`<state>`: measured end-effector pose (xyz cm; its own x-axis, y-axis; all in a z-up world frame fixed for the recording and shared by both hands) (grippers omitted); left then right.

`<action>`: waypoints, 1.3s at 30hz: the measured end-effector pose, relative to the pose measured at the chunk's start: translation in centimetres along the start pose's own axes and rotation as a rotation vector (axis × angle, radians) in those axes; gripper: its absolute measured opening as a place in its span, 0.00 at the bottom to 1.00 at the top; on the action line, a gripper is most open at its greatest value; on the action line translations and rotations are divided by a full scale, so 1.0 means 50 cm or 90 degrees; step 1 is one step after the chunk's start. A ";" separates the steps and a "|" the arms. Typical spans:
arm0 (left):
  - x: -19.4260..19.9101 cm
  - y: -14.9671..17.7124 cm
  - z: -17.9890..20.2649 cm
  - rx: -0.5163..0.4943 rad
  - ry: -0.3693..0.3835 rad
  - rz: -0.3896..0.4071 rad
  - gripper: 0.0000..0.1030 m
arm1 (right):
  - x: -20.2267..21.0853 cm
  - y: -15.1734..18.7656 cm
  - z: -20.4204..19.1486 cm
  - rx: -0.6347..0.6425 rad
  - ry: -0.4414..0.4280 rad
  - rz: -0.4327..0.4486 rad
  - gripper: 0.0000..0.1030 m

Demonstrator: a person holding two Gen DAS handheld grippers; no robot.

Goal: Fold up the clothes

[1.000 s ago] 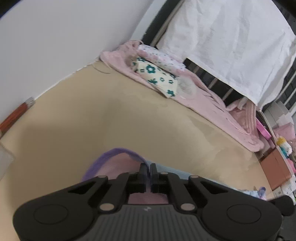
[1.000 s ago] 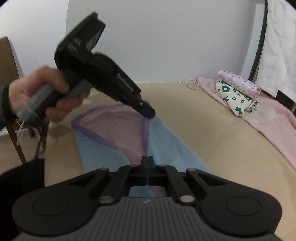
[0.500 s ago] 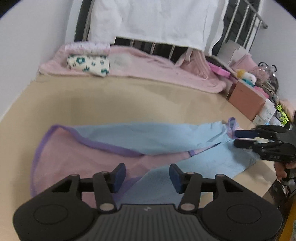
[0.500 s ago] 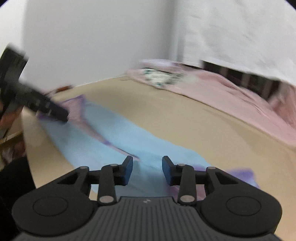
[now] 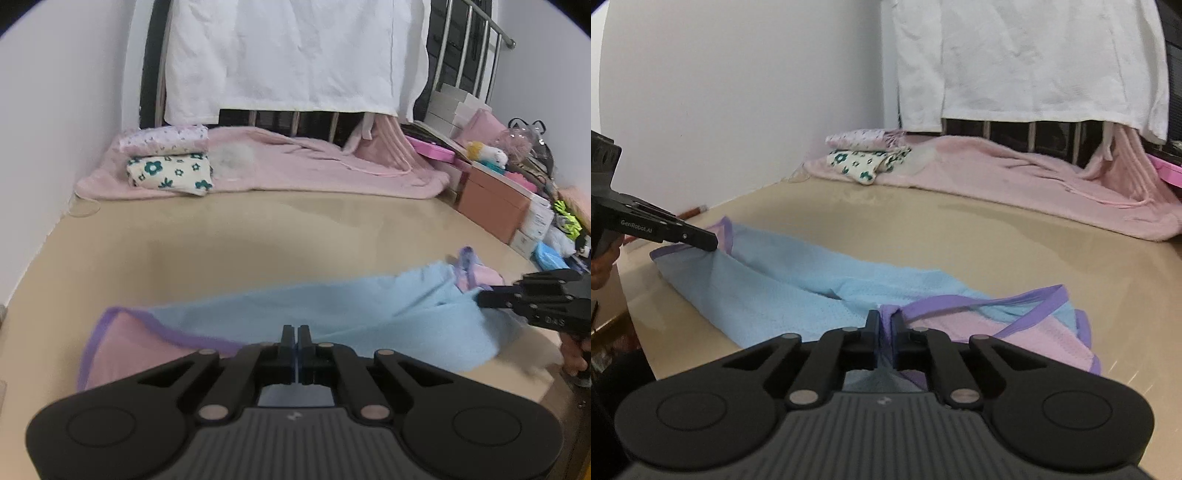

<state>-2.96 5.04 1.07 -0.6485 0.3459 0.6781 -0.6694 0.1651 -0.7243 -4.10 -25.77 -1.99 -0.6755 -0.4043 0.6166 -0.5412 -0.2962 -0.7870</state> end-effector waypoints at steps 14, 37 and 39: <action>-0.038 -0.047 0.071 0.024 -0.043 0.051 0.45 | 0.058 0.000 0.158 -0.160 0.192 -0.013 0.35; -0.167 -0.070 0.195 0.035 0.020 -0.013 0.44 | 0.096 0.046 0.170 -0.222 0.170 -0.004 0.18; -0.164 -0.069 0.203 0.024 0.020 -0.004 0.46 | 0.120 0.041 0.176 -0.255 0.184 0.026 0.51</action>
<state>0.99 -7.74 -0.74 -0.6329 0.3744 0.6777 -0.6868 0.1325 -0.7146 -4.86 -36.41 -0.09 -0.7805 -0.1355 0.6104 -0.6233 0.0934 -0.7763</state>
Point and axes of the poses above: each gripper's, at about its wrist camera, not at the fingertips, and x roughly against the way its jaws point, z to its right, y to its underside, the point moved 6 cm from there along -x, roughly the way its jaws point, and after that the axes turned 7 degrees about -z, right-handed, at the moved point
